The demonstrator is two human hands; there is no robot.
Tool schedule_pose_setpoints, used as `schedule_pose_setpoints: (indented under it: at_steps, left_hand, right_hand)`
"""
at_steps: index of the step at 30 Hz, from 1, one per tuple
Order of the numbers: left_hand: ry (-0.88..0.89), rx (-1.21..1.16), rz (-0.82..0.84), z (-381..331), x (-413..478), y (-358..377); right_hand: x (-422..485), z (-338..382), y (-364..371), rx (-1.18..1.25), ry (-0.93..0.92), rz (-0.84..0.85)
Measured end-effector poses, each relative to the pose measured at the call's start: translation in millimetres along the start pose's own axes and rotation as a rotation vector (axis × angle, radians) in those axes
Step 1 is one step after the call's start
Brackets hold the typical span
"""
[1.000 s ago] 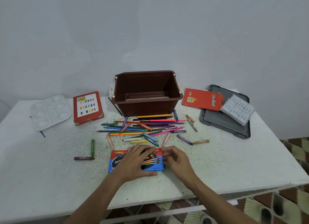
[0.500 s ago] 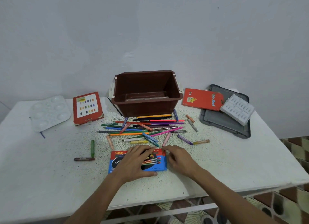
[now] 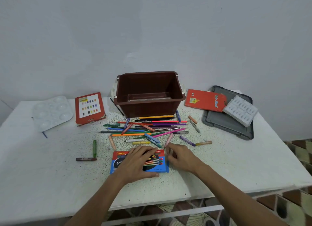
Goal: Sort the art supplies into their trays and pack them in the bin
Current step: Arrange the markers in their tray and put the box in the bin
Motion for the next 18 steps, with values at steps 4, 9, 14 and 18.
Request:
schedule_pose_setpoints:
  at_steps: [4, 9, 14, 18]
  left_hand:
    - [-0.003, -0.010, -0.030, 1, -1, -2]
    - [-0.001, -0.017, -0.058, 3, 0, -3]
    - [-0.001, -0.033, -0.097, 4, 0, -3]
    - [-0.008, -0.039, -0.108, 4, 0, -5]
  right_hand:
    - [0, 1, 2, -0.010, 0.057, -0.003]
    - [-6, -4, 4, 0.079, 0.177, -0.060]
    - [-7, -6, 12, 0.131, 0.286, -0.067]
    - [-6, -4, 12, 0.173, 0.324, -0.045]
Point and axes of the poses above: each hand's wrist, its own x-axis towards the middle knuckle, its own y-axis out of the palm, z = x × y, the point moved 4 cm from there along x, towards the middle knuckle, and after that the axes turned 1 degree about z, right-handed, at the moved point
